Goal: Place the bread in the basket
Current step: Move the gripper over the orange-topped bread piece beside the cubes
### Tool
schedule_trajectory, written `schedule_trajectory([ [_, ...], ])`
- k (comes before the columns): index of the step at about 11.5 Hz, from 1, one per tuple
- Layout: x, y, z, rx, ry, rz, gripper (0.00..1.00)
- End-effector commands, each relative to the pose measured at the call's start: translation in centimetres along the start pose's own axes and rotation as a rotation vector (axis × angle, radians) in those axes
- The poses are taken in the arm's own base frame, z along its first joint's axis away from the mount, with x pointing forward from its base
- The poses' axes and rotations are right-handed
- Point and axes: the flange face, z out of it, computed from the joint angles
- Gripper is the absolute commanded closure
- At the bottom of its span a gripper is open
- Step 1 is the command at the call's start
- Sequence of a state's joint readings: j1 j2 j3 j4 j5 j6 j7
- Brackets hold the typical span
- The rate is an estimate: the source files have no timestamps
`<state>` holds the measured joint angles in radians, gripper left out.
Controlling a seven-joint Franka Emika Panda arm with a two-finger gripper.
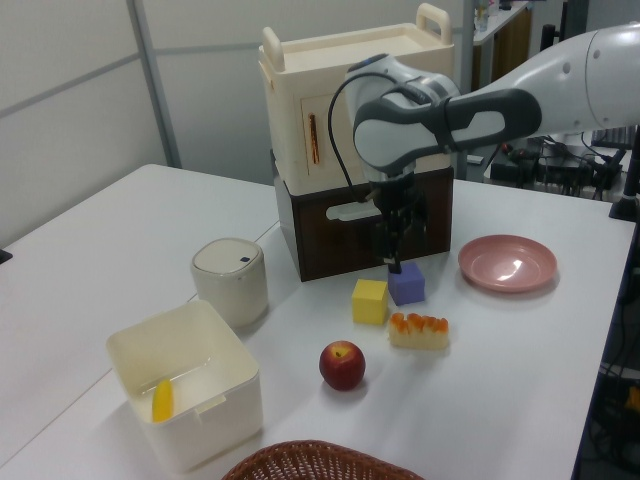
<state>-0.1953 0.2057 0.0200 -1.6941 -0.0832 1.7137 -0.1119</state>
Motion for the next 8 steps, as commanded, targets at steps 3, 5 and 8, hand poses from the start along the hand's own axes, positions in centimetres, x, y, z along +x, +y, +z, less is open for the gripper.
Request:
schedule_trajectory([
  [3,-0.6,0.1,8.1,-0.039,-0.089,-0.1,0.0],
  [5,0.4,0.3,12.0,-0.071,-0.158,-0.131,0.0],
  [8,1.7,0.1,15.5,-0.091,-0.181,-0.168,0.0],
])
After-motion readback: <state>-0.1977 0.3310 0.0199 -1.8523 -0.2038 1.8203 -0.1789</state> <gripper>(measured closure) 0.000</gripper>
